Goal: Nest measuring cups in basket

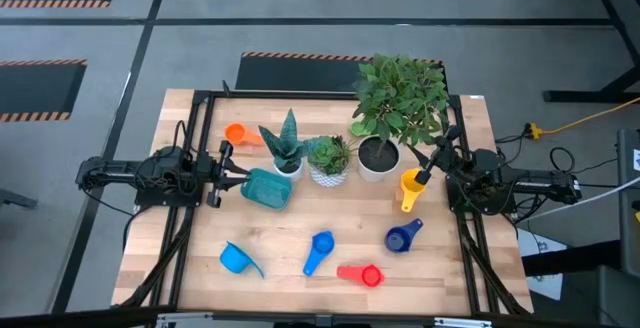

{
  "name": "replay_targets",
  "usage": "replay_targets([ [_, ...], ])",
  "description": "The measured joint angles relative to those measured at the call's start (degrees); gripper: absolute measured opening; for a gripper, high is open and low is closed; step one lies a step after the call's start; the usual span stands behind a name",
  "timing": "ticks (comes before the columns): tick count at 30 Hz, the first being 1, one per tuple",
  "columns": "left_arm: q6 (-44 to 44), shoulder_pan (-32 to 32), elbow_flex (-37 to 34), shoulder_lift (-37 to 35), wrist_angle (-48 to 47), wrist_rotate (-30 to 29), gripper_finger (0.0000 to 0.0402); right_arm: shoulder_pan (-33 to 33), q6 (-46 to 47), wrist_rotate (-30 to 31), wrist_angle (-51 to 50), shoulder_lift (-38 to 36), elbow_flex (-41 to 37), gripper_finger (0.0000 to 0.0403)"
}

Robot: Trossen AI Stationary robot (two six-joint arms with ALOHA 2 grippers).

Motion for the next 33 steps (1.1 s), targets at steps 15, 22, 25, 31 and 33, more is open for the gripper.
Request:
replay_targets([
  [15, -0.5, 0.0, 0.0, 0.0, 0.0, -3.3, 0.0069, 0.0, 0.0, 0.0, 0.0, 0.0, 0.0, 0.0156],
  [22, -2.3, 0.0, 0.0, 0.0, 0.0, -4.7, 0.0069, 0.0, 0.0, 0.0, 0.0, 0.0, 0.0, 0.0156],
  [25, -4.0, 0.0, 0.0, 0.0, 0.0, -4.7, 0.0075, 0.0, 0.0, 0.0, 0.0, 0.0, 0.0, 0.0156],
  [31, -4.9, 0.0, 0.0, 0.0, 0.0, -5.0, 0.013, 0.0, 0.0, 0.0, 0.0, 0.0, 0.0, 0.0156],
  [33, -4.9, 0.0, 0.0, 0.0, 0.0, -6.1, 0.0149, 0.0, 0.0, 0.0, 0.0, 0.0, 0.0, 0.0156],
])
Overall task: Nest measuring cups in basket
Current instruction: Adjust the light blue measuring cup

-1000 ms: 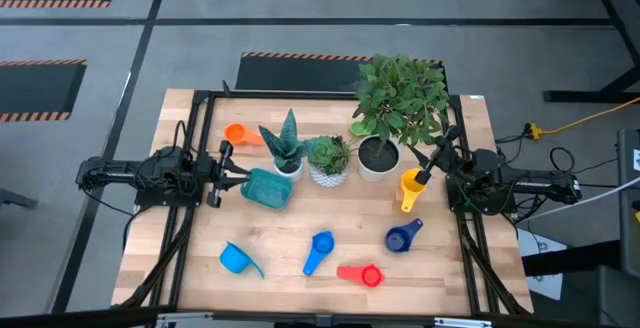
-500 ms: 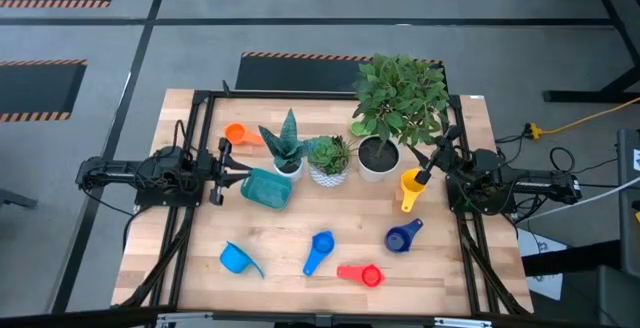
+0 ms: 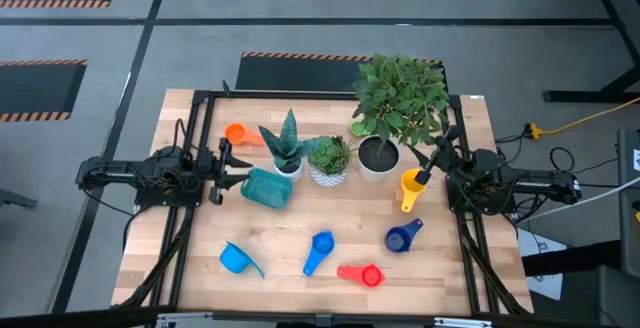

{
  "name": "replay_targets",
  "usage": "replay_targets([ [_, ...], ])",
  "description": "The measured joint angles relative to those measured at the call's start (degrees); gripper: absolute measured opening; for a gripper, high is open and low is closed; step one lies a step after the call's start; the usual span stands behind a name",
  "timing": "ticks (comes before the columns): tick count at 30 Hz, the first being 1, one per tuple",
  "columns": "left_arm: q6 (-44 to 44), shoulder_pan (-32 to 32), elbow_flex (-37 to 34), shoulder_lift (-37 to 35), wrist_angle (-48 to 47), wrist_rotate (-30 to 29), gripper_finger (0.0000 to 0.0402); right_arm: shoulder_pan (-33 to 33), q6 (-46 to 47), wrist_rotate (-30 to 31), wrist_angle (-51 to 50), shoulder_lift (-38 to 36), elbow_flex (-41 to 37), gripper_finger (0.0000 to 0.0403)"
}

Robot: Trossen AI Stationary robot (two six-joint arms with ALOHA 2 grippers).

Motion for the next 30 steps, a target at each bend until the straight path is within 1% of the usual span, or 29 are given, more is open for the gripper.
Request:
replay_targets([
  [7, 0.4, 0.0, 0.0, 0.0, 0.0, -4.4, 0.0204, 0.0, 0.0, 0.0, 0.0, 0.0, 0.0, 0.0156],
  [11, 0.4, 0.0, 0.0, 0.0, 0.0, -4.7, 0.0227, 0.0, 0.0, 0.0, 0.0, 0.0, 0.0, 0.0156],
  [22, -0.2, 0.0, 0.0, 0.0, 0.3, -3.5, 0.0231, 0.0, 0.0, 0.0, 0.0, 0.0, 0.0, 0.0156],
  [25, -0.4, 0.0, 0.6, 0.0, 0.6, -0.8, 0.023, 0.0, 0.0, 0.0, 0.0, 0.0, 0.0, 0.0156],
  [30, -4.1, 0.0, 3.7, 0.2, 0.6, 3.1, 0.0231, 0.0, 0.0, 0.0, 0.0, 0.0, 0.0, 0.0156],
])
